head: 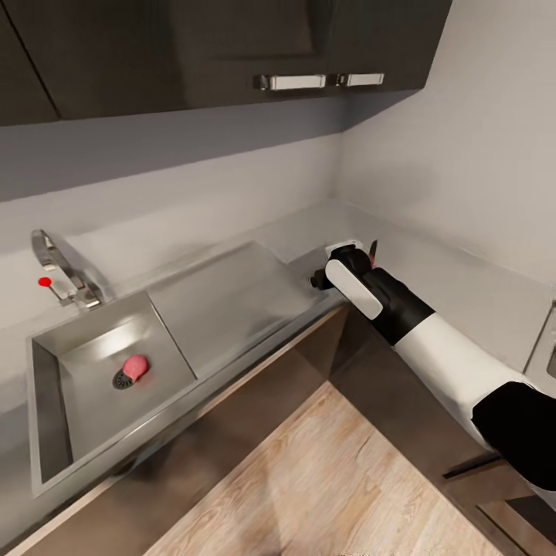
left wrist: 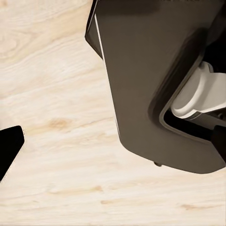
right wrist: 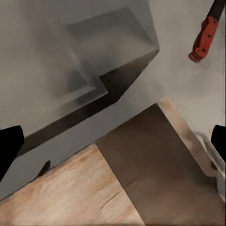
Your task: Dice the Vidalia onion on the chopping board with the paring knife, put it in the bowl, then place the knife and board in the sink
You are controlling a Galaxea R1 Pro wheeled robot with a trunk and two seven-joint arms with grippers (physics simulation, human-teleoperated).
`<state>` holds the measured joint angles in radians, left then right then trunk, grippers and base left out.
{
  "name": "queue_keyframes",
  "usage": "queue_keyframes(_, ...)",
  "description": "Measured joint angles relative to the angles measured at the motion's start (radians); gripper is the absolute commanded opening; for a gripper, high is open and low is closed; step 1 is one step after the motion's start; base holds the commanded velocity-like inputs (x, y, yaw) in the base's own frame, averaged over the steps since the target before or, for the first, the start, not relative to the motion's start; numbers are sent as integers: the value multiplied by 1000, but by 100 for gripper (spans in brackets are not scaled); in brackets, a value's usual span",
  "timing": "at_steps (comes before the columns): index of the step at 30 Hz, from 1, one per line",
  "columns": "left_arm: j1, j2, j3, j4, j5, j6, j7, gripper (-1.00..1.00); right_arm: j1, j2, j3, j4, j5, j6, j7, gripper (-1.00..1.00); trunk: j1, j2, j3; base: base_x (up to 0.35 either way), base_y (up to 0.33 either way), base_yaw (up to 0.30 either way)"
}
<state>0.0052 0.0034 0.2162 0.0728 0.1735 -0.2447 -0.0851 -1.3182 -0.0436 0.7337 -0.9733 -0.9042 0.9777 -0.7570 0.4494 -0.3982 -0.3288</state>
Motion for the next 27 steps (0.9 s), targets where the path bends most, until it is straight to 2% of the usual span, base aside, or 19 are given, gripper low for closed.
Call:
queue_keyframes(5, 0, -1, 0, 0, 0, -1, 0, 100, -1, 1, 0, 0, 0, 0, 0, 100, 0, 0, 0, 0, 0, -211)
queue_keyframes(10, 0, -1, 0, 0, 0, 0, 0, 100, -1, 6, 1, 0, 0, 0, 0, 100, 0, 0, 0, -80, 0, -42)
queue_keyframes(27, 0, -1, 1, 0, 0, 1, 0, 100, -1, 11, 2, 0, 0, -2, 1, 100, 1, 0, 0, -315, 0, -2)
